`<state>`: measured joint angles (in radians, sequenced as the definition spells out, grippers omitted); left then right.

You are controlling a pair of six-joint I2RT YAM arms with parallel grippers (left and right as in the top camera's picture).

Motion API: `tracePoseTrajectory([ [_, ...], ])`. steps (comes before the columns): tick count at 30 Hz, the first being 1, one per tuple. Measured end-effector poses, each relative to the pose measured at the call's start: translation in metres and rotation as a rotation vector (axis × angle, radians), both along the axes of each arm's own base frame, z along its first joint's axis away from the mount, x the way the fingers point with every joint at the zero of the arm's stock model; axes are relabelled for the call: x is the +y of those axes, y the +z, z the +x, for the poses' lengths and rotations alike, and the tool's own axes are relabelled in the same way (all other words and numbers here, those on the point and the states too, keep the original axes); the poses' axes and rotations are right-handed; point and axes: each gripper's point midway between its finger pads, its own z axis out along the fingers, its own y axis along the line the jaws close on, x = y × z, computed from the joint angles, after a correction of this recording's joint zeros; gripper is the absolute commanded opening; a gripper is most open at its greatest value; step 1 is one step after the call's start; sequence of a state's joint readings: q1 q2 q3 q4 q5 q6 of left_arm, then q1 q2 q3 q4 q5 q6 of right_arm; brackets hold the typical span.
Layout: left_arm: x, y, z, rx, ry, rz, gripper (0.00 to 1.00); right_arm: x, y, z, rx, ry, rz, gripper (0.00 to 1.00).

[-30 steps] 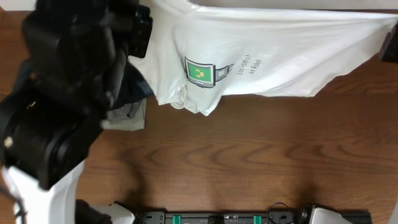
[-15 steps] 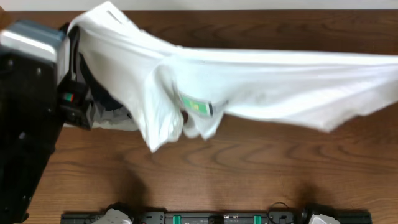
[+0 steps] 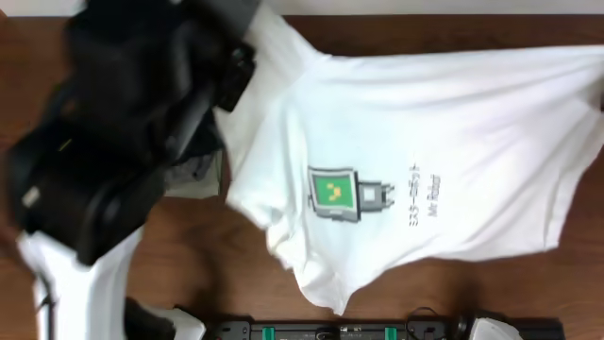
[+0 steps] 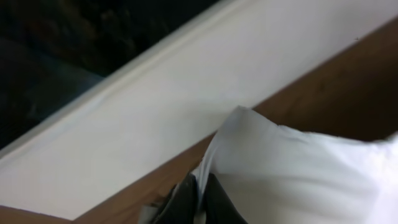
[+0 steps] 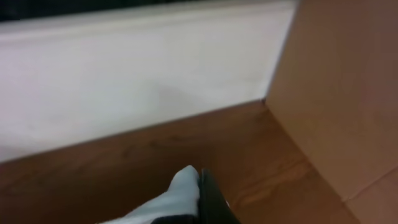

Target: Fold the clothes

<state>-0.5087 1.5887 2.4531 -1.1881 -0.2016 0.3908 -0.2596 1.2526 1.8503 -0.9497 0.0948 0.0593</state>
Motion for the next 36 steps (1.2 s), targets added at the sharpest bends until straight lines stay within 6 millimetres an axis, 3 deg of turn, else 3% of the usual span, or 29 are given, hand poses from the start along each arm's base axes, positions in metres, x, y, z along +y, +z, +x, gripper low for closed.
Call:
tracePoseTrajectory([
  [4, -0.004, -0.01, 0.007, 0.027, -0.001, 0.018, 0.06, -0.002, -0.01, 0.007, 0.034, 0.001, 0.006, 0.01],
  [16, 0.007, 0.013, -0.017, -0.031, -0.014, -0.02, 0.06, 0.004, 0.012, -0.018, -0.035, -0.003, -0.014, 0.01],
  [24, 0.01, 0.018, -0.025, -0.043, -0.02, -0.029, 0.06, 0.005, 0.01, -0.019, -0.026, -0.002, -0.011, 0.01],
  [31, 0.012, 0.026, -0.026, -0.072, -0.017, -0.039, 0.06, 0.022, 0.012, -0.015, -0.032, 0.112, -0.021, 0.01],
  [34, 0.018, 0.032, -0.038, -0.089, -0.017, -0.049, 0.06, 0.028, 0.018, -0.022, -0.051, 0.135, -0.029, 0.01],
  [36, 0.028, 0.041, -0.057, -0.113, -0.022, -0.065, 0.06, 0.033, 0.028, -0.034, -0.087, 0.143, -0.037, 0.01],
])
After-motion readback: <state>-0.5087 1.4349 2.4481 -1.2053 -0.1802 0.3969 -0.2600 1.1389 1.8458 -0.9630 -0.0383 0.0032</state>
